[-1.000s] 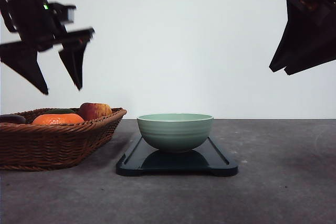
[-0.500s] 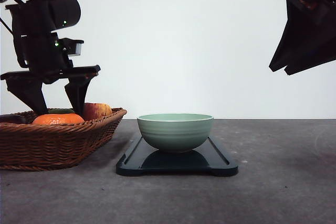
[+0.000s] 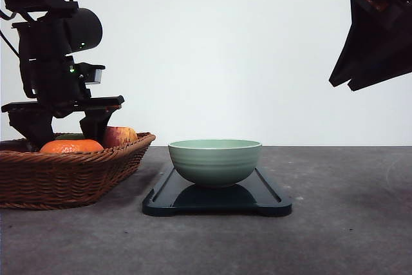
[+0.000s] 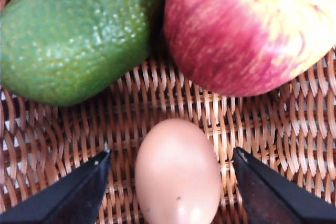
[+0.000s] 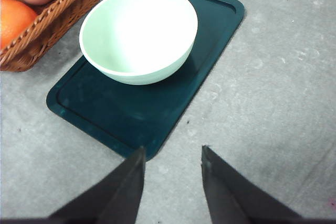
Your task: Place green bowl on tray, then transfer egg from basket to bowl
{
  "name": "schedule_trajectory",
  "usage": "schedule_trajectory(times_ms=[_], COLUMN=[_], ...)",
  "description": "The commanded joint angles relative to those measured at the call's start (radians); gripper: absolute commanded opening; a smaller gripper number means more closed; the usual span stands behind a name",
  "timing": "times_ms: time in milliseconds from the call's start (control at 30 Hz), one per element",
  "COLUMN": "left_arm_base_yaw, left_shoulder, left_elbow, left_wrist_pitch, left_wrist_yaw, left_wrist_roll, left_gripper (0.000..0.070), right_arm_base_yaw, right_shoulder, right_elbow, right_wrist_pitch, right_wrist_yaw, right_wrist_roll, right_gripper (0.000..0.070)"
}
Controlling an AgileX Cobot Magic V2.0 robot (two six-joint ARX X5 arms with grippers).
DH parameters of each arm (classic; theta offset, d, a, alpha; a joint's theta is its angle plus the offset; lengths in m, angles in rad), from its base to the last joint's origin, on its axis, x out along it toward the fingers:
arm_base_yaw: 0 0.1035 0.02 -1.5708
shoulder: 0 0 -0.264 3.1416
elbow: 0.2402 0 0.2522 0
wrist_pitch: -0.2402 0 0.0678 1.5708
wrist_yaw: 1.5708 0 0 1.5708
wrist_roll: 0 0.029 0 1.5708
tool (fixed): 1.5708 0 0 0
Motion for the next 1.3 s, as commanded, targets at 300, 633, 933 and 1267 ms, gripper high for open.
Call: schedule_trajectory(times_ms=[300,633,933,1267], left_arm_base_yaw=[-0.004,-0.004,-0.019,-0.133], left_shoulder=[0.023,-0.027,-0.206,-0.275], left_elbow=[0.025,0.048,0.049,0.049], left_wrist_pitch=[-0.007,-0.05,-0.048,0.104], left_wrist_yaw=[0.001,0.001,0.017,0.204], left_wrist_roll=[-0.004,0.0,0.004,0.014], left_gripper=[0.0181,0.0184,0.0186,0.0186], right_arm_base_yaw=[0.004,0.004,0.004,0.004], right_shoulder=[0.007,0.007,0.007,0.007], right_elbow=[0.006,0.006,0.006,0.006], right_wrist_pitch=[0.01,0.01,0.01,0.01], right_wrist_yaw=[0.002,0.002,0.002,0.001], right_wrist_roll=[0.013,0.02,0.021,0.021], right_gripper=[0.0209,0.0209,0.0209,0.0209])
